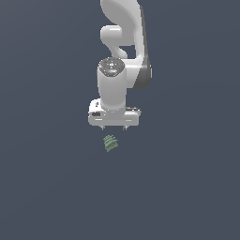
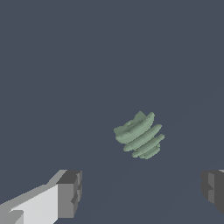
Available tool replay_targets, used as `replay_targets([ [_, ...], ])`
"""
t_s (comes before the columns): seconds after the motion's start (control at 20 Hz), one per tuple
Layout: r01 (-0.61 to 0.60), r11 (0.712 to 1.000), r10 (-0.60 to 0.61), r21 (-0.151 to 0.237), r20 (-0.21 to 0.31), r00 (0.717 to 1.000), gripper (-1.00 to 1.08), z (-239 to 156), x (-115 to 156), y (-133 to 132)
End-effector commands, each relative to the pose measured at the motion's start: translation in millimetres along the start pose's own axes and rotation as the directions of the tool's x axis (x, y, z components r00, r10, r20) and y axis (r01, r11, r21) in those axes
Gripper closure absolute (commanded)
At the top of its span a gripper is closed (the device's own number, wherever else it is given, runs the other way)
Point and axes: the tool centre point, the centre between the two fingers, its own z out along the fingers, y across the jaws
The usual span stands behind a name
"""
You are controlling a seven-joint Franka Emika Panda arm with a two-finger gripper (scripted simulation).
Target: Pick up the object and move it to a goal position.
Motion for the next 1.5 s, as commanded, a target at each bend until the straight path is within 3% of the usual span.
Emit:
replay_targets([
  [0.0, 0.0, 1.0, 0.0, 0.0, 0.0, 1.0, -0.92, 0.0, 0.0, 0.0],
  [0.75, 0.052, 0.999, -0.053, -0.016, -0.038, 0.998, -0.92, -13.5, 10.8, -1.9],
  [1.1, -0.024, 1.0, 0.024, -0.009, -0.035, 0.999, -0.92, -7.3, 10.7, -0.2],
  [1.45, -0.173, 0.985, 0.173, 0.002, -0.028, 0.985, -0.92, 4.7, 10.1, 3.5],
])
